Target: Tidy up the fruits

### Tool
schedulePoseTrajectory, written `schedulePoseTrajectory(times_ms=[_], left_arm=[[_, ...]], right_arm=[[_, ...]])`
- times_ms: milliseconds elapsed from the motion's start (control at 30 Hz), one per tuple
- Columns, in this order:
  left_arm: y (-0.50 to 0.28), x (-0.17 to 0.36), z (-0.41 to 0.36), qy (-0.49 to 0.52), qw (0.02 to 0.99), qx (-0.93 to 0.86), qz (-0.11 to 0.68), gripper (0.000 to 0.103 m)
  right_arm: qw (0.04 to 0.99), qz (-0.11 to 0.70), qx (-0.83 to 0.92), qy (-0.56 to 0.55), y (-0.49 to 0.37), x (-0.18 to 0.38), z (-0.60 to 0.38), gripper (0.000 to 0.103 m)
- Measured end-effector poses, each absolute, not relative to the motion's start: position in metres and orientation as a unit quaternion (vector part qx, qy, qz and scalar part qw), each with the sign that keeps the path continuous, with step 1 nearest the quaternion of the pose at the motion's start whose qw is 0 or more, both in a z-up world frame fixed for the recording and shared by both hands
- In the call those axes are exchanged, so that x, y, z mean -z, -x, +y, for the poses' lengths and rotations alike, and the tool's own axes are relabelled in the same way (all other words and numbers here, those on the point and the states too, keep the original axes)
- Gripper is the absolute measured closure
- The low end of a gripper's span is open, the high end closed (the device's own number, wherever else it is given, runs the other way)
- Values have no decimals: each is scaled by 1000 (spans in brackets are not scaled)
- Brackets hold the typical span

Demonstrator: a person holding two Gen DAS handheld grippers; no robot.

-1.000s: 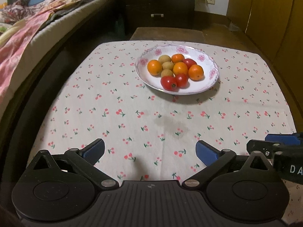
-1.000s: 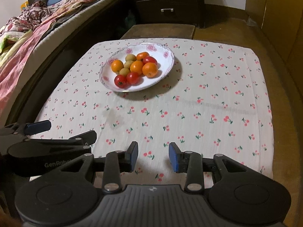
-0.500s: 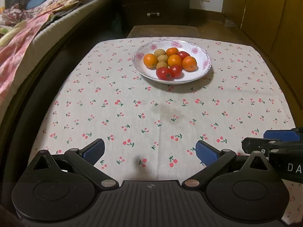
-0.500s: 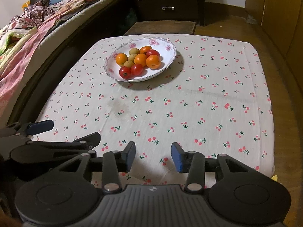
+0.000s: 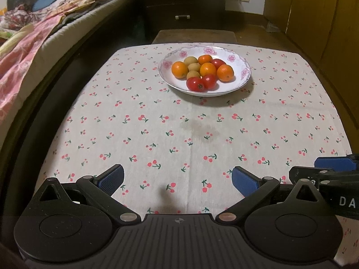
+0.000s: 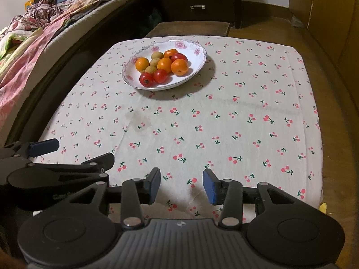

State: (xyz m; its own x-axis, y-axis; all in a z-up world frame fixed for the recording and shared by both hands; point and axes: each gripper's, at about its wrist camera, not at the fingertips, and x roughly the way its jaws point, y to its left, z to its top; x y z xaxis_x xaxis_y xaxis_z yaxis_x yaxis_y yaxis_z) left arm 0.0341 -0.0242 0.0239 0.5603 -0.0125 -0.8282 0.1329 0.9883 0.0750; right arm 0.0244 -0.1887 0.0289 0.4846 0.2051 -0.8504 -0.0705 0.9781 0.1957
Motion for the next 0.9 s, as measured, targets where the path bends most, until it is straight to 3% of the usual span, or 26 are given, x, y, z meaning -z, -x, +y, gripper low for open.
schedulePoseTrajectory(times_ms=[900], left_arm=[[-29,-32,-28,-67,882,41,465,1]], right_arm=[[861,498,-76,-67,-23,-30,-192,60]])
